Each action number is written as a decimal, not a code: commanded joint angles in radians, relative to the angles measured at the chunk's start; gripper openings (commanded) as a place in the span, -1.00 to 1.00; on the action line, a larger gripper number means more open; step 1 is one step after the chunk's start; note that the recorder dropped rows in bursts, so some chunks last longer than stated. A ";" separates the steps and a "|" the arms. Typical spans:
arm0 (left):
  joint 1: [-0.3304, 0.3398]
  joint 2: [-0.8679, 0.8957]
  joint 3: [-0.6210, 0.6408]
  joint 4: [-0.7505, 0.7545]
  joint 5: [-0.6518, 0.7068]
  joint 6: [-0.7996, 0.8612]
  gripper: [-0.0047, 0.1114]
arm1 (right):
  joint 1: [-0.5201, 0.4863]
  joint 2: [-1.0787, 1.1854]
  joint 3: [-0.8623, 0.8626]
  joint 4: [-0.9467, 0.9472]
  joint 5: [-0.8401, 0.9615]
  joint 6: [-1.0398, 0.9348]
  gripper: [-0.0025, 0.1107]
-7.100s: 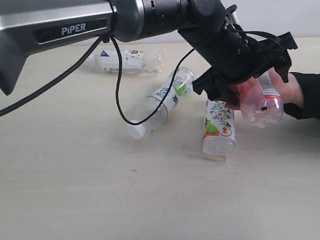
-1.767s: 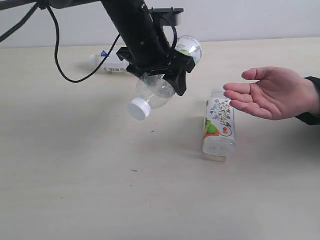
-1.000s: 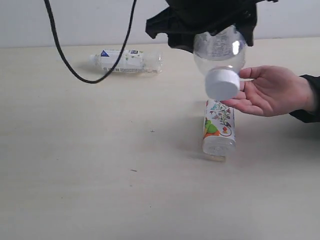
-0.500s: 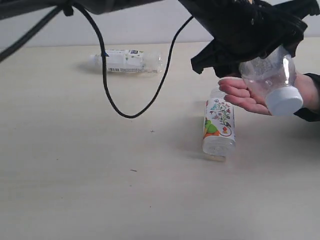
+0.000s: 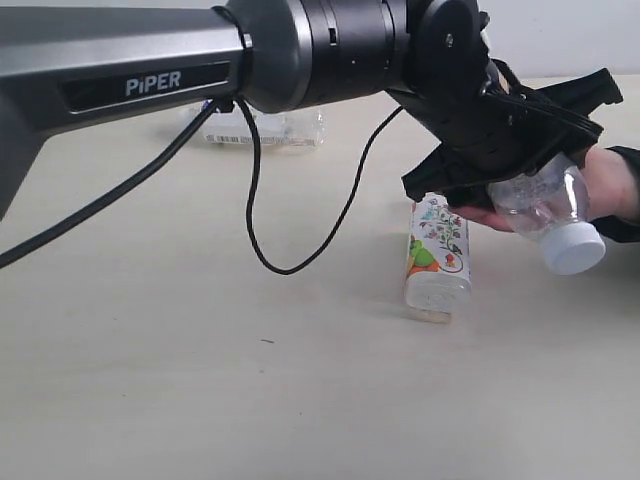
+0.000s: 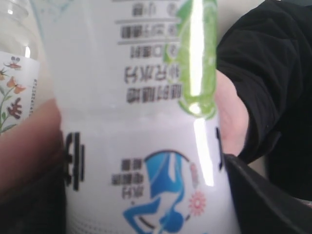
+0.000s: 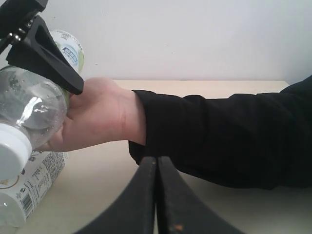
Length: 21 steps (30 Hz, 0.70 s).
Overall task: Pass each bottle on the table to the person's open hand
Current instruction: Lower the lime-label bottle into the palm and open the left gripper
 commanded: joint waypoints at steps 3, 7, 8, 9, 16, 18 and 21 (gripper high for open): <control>-0.003 0.002 -0.006 -0.002 -0.019 0.031 0.53 | -0.003 -0.006 0.005 -0.003 -0.011 -0.002 -0.96; -0.003 0.002 -0.006 -0.002 -0.021 0.035 0.67 | -0.003 -0.006 0.005 -0.003 -0.011 -0.002 -0.96; -0.003 0.002 -0.006 -0.002 -0.021 0.035 0.67 | -0.003 -0.006 0.005 -0.003 -0.011 -0.002 -0.96; -0.003 0.002 -0.006 -0.002 -0.019 0.035 0.67 | -0.003 -0.006 0.005 -0.003 -0.011 -0.002 -0.96; -0.003 -0.012 -0.006 -0.002 0.023 0.063 0.67 | -0.003 -0.006 0.005 -0.003 -0.011 -0.002 -0.96; 0.001 -0.023 -0.006 -0.002 0.045 0.090 0.67 | -0.003 -0.006 0.005 -0.003 -0.011 -0.002 -0.96; 0.005 -0.040 -0.006 -0.005 0.073 0.117 0.67 | -0.003 -0.006 0.005 -0.003 -0.011 -0.002 -0.96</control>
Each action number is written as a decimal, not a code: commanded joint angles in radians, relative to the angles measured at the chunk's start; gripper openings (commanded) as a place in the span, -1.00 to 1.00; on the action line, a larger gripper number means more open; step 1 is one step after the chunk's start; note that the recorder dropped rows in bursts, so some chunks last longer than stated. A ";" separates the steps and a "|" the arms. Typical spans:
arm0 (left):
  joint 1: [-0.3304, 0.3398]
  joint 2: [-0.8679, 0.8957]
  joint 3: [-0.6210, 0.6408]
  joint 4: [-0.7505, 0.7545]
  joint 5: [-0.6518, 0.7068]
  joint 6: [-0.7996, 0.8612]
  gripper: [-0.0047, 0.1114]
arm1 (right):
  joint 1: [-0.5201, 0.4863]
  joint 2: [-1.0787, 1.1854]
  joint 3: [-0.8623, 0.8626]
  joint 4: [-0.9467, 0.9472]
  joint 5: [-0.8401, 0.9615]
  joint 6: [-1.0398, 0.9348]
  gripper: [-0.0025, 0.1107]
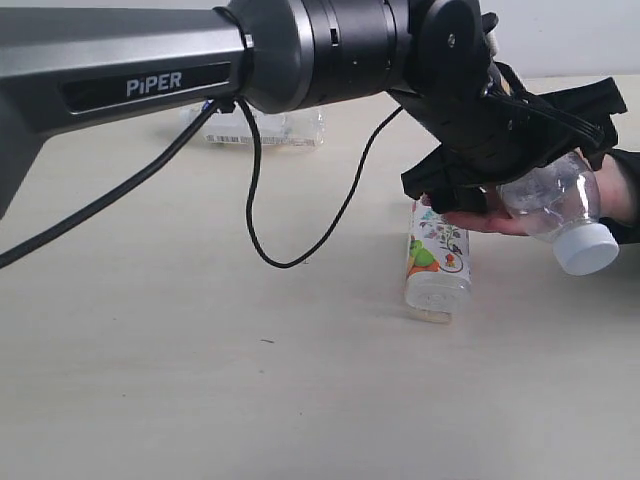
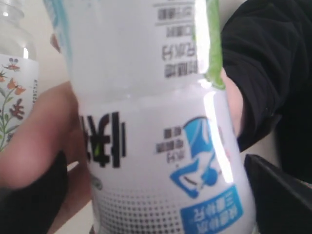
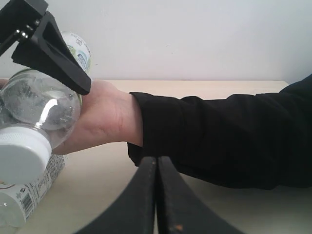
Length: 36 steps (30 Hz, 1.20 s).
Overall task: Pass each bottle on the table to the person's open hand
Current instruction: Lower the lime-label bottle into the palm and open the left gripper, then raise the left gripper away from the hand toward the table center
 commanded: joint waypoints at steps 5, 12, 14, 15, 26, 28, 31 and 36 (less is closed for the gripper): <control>0.011 -0.067 -0.003 -0.001 0.090 0.087 0.67 | -0.003 -0.006 0.005 -0.003 -0.011 -0.002 -0.96; 0.011 -0.109 -0.003 0.005 0.149 0.165 0.67 | -0.003 -0.006 0.005 -0.003 -0.011 -0.002 -0.96; 0.011 -0.119 -0.003 0.013 0.170 0.169 0.67 | -0.003 -0.006 0.005 -0.003 -0.011 -0.002 -0.96; 0.011 -0.121 -0.003 0.019 0.180 0.169 0.67 | -0.003 -0.006 0.005 -0.003 -0.011 -0.002 -0.96; 0.057 -0.200 -0.003 0.028 0.356 0.416 0.60 | -0.003 -0.006 0.005 -0.003 -0.011 -0.002 -0.96; 0.068 -0.224 -0.003 0.035 0.401 0.483 0.45 | -0.003 -0.006 0.005 -0.003 -0.011 -0.002 -0.96; 0.072 -0.258 -0.003 0.065 0.451 0.555 0.06 | -0.003 -0.006 0.005 -0.003 -0.011 -0.002 -0.96; 0.079 -0.304 -0.003 0.093 0.550 0.660 -0.86 | -0.003 -0.006 0.005 -0.003 -0.011 -0.002 -0.96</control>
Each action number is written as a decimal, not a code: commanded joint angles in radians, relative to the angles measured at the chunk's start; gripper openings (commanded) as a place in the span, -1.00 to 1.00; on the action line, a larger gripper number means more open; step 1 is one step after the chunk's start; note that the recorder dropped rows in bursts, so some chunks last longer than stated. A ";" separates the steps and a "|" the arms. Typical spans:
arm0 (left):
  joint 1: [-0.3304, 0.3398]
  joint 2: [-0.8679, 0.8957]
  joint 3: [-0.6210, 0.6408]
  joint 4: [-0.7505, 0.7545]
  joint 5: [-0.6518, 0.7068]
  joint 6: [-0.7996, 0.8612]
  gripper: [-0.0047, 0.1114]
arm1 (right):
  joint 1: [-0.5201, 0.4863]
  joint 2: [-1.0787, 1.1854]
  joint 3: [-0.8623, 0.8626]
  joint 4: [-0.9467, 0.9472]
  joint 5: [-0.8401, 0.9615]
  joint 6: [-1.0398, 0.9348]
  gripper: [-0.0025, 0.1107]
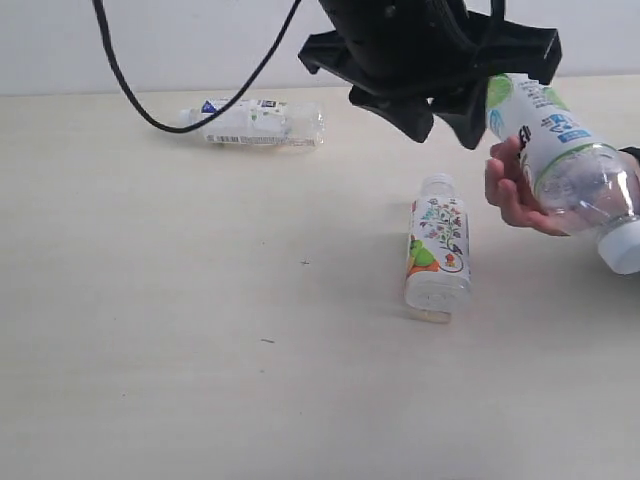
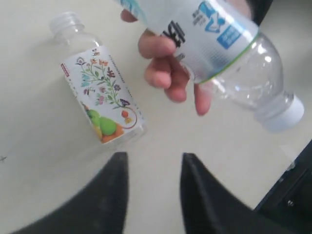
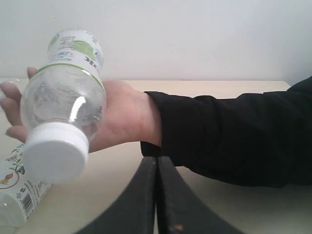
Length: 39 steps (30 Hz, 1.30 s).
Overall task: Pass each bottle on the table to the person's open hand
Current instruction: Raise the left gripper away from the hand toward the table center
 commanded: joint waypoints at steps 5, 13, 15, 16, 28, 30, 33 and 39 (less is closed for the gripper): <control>0.005 -0.095 -0.003 0.129 0.107 0.121 -0.91 | -0.003 -0.006 0.005 -0.003 -0.011 -0.002 -0.96; 0.005 -0.258 0.091 0.204 0.070 0.218 -0.91 | -0.003 -0.006 0.005 -0.003 -0.011 -0.002 -0.96; 0.005 -0.306 0.162 0.208 0.015 0.238 -0.91 | -0.003 -0.006 0.005 -0.003 -0.011 -0.002 -0.96; 0.009 -0.333 0.191 0.208 -0.024 0.242 -0.91 | -0.003 -0.006 0.005 -0.003 -0.011 -0.002 -0.96; 0.015 -0.475 0.602 0.210 -0.427 0.373 -0.91 | -0.003 -0.006 0.005 -0.003 -0.011 -0.002 -0.96; 0.015 -0.475 0.614 0.210 -0.480 0.406 -0.91 | -0.003 -0.006 0.005 -0.003 -0.011 -0.002 -0.96; 0.015 -0.475 0.616 0.210 -0.523 0.444 -0.92 | -0.003 -0.006 0.005 -0.003 -0.011 -0.002 -0.96; 0.015 -0.475 0.616 0.196 -0.558 0.444 -0.92 | -0.003 -0.006 0.005 -0.003 -0.011 -0.002 -0.96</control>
